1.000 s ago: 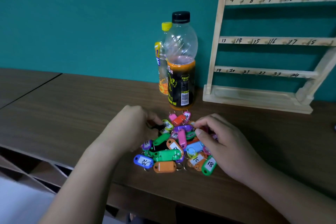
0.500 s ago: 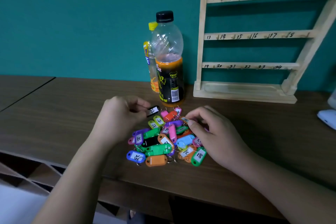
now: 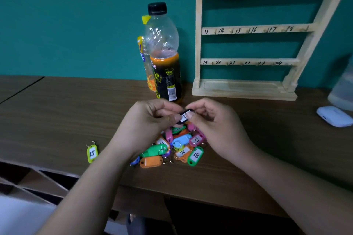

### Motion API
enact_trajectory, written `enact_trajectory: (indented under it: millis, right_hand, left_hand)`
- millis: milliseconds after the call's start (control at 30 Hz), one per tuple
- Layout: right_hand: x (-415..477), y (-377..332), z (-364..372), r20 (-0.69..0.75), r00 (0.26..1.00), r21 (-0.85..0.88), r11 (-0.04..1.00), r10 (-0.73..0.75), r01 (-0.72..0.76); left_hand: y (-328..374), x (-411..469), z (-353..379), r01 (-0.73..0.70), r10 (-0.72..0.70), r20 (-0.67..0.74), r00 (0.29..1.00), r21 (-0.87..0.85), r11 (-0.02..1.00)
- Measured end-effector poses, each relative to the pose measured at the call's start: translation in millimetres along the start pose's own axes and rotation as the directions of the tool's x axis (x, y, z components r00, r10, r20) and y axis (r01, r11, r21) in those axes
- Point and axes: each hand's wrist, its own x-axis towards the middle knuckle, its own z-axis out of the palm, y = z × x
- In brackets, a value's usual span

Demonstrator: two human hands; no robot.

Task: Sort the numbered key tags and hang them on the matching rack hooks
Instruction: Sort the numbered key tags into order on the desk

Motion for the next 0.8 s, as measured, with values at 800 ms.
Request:
enact_trajectory:
  millis: [800]
  right_hand:
    - [-24, -12, -27, 0.323, 0.941, -0.553, 0.787, -0.098, 0.272]
  left_hand:
    - [-21, -2, -32, -0.225, 0.170, 0.156, 0.973, 0.481, 0.848]
